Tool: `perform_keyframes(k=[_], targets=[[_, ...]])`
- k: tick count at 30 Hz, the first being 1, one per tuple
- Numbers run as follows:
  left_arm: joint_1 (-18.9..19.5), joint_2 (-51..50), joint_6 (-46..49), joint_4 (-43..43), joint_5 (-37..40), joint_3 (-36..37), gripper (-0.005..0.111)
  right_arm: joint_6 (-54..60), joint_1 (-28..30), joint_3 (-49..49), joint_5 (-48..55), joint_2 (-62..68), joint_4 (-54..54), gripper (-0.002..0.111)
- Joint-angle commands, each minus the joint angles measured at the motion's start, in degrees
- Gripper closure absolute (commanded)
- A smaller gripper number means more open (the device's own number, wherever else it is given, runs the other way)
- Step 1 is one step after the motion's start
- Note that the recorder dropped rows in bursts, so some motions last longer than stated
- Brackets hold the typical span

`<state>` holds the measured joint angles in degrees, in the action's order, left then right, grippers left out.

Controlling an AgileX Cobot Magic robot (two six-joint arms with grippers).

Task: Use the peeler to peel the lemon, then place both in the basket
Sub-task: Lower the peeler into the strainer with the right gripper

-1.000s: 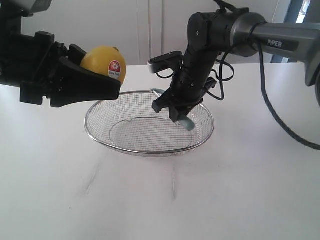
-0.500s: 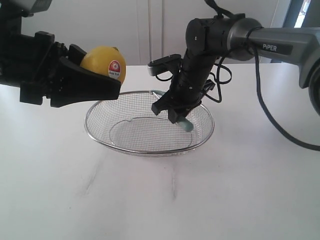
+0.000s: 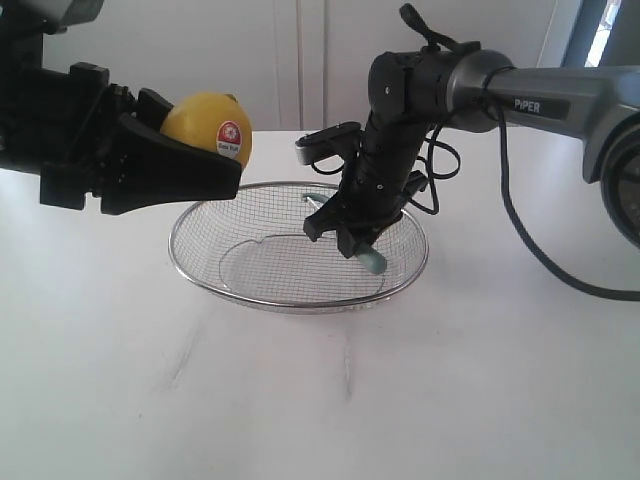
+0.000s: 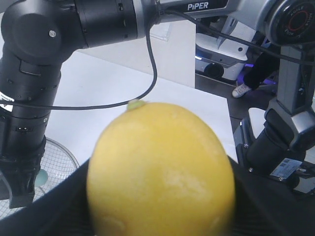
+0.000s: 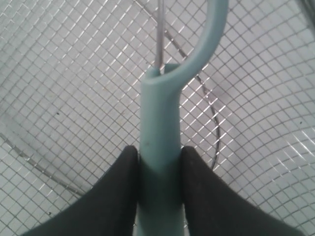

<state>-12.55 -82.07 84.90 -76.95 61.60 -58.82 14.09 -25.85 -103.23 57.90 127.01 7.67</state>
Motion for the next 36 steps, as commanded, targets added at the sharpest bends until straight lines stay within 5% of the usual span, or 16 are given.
perform_keyframes(k=[1,25,36], targets=[[-0.2,0.8,0.2,-2.2,1.2,0.2,0.107,-0.1,-0.1,-0.2,0.2,-0.1,-0.2,0.108],[-0.2,0.8,0.2,-2.2,1.2,0.2,0.107,-0.4,-0.1,-0.2,0.3,1.2,-0.2,0.108],[-0.2,0.8,0.2,-2.2,1.2,0.2,0.107,-0.4,-0.1,-0.2,0.3,2.2,0.2,0.082]])
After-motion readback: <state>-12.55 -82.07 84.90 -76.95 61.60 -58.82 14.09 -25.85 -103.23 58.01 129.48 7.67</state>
